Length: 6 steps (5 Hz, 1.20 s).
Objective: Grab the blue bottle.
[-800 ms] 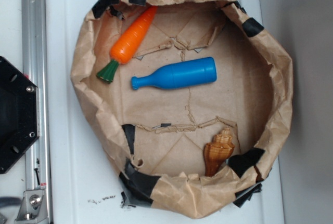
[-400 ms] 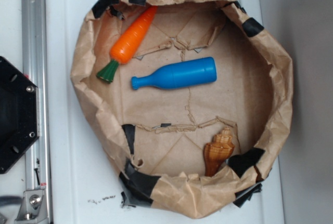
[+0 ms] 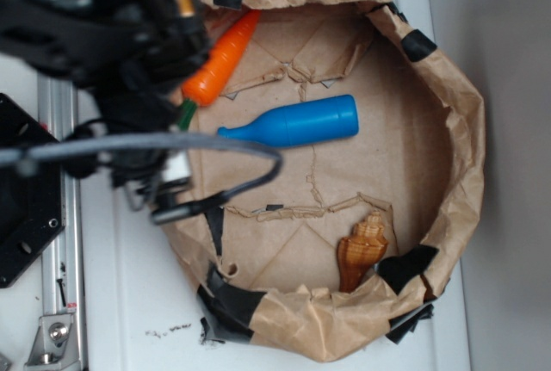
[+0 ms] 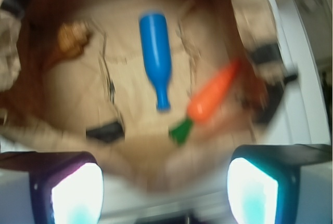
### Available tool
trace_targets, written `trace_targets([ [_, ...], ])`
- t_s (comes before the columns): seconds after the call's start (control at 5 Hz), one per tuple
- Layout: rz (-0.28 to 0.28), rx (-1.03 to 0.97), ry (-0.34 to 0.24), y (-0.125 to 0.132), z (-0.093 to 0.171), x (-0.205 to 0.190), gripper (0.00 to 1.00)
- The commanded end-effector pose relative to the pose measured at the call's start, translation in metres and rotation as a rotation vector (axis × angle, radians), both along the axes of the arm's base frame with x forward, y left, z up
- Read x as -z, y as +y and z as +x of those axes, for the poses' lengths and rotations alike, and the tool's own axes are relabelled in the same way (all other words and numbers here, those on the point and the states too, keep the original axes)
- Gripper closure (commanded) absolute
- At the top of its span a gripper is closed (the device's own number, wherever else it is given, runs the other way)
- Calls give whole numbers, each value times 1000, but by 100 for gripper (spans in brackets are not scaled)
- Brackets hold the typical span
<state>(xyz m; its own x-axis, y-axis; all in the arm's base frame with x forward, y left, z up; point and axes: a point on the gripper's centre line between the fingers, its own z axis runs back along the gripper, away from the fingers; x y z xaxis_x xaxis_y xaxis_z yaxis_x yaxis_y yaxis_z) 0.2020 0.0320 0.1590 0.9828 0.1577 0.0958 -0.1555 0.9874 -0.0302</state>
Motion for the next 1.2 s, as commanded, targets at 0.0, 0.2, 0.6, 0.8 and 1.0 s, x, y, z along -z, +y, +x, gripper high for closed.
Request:
trace_targets([
  [0.0, -100, 137, -96, -9, 70, 74, 0],
  [0.2, -185, 295, -95, -43, 74, 113, 0],
  [0.6, 36, 350, 47, -35, 71, 115, 100],
  [0.8, 71, 352, -25, -37, 75, 64, 100],
  [1.0, -48, 267, -101, -46, 62, 12, 100],
])
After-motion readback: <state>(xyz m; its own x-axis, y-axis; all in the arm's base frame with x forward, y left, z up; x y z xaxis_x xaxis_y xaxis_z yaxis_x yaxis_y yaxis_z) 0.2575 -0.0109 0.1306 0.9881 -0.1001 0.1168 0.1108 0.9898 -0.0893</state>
